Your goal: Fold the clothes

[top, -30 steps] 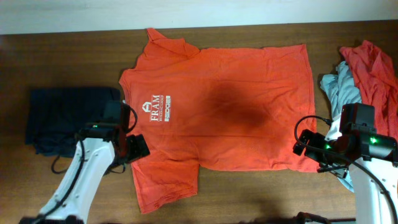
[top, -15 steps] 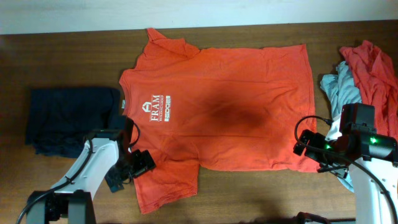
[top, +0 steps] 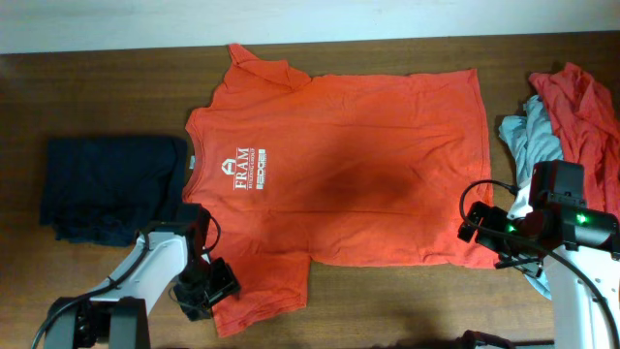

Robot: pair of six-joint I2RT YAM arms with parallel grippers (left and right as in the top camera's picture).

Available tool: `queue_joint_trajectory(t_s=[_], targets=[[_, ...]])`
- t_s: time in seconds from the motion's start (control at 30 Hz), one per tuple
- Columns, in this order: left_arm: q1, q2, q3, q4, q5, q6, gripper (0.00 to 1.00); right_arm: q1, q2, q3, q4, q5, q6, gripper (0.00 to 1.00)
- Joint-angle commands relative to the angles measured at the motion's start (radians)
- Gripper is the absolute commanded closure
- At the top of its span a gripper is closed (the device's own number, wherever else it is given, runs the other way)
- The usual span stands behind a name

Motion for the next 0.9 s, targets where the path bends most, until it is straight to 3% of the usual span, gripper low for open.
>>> queue_joint_trajectory(t_s=[0.0, 0.1, 0.27, 0.43, 0.87], targets=[[-0.025, 0.016, -0.042, 0.044, 0.055, 0.055, 0.49, -0.001, -0.001, 0.0, 0.005, 0.016, -0.006, 0.01], [-0.042, 0.016, -0.042, 0.045, 0.058, 0.055, 0.64, -0.001, -0.001, 0.0, 0.005, 0.016, -0.006, 0.01], [-0.048, 0.014, -0.042, 0.04, 0.085, 0.059, 0.99, -0.001, -0.001, 0.0, 0.004, 0.016, -0.006, 0.01], [-0.048, -0.029, -0.039, 0.009, 0.116, 0.059, 0.99, -0.001, -0.001, 0.0, 0.004, 0.016, -0.006, 0.01], [-0.048, -0.335, 0.101, -0.111, 0.064, 0.081, 1.0, -0.001, 0.002, 0.0, 0.021, 0.016, -0.005, 0.01]])
